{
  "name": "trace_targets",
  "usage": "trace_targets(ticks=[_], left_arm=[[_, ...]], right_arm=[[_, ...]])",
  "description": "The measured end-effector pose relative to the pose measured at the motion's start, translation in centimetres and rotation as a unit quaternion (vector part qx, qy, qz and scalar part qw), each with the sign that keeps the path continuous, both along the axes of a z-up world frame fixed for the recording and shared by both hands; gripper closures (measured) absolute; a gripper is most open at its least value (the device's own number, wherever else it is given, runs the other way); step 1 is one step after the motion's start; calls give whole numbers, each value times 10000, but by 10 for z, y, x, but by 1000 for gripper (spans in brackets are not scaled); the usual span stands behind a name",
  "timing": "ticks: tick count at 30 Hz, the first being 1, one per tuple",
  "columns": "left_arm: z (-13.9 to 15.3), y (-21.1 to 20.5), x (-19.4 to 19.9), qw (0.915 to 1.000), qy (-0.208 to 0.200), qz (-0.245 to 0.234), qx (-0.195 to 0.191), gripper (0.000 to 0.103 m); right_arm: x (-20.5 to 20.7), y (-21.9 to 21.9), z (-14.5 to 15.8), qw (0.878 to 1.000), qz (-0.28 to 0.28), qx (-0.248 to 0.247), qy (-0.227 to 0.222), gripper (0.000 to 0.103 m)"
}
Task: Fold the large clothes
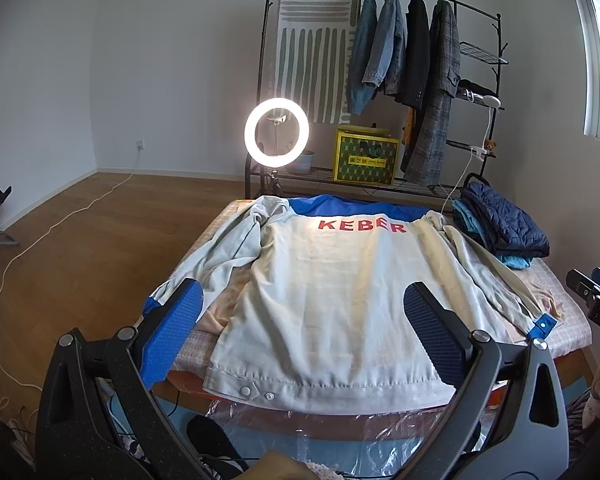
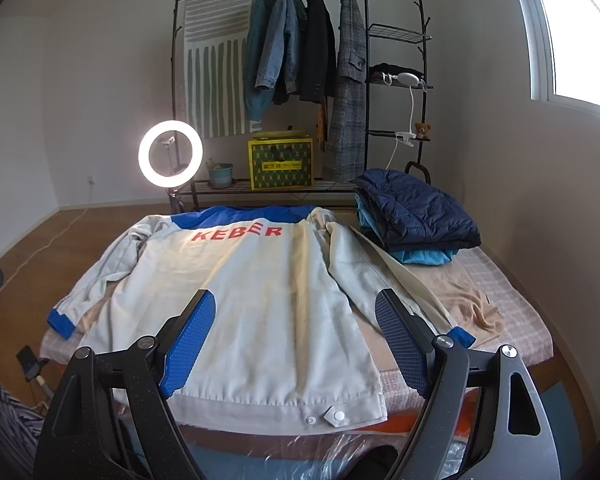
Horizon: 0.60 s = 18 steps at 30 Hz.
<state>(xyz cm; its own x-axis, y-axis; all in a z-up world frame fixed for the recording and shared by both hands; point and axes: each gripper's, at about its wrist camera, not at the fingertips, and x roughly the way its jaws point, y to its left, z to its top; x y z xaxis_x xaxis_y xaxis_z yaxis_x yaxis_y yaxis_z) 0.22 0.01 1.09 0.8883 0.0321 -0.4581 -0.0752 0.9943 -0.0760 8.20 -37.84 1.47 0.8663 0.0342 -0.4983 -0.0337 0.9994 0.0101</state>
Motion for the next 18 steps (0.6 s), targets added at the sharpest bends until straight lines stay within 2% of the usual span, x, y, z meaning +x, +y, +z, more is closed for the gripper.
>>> trace_targets(ticks=[18], left_arm=[[2,2,-2,10000,-50,9,39,1]], right_arm=[[-2,5,-1,10000,-2,-4,-2,21]])
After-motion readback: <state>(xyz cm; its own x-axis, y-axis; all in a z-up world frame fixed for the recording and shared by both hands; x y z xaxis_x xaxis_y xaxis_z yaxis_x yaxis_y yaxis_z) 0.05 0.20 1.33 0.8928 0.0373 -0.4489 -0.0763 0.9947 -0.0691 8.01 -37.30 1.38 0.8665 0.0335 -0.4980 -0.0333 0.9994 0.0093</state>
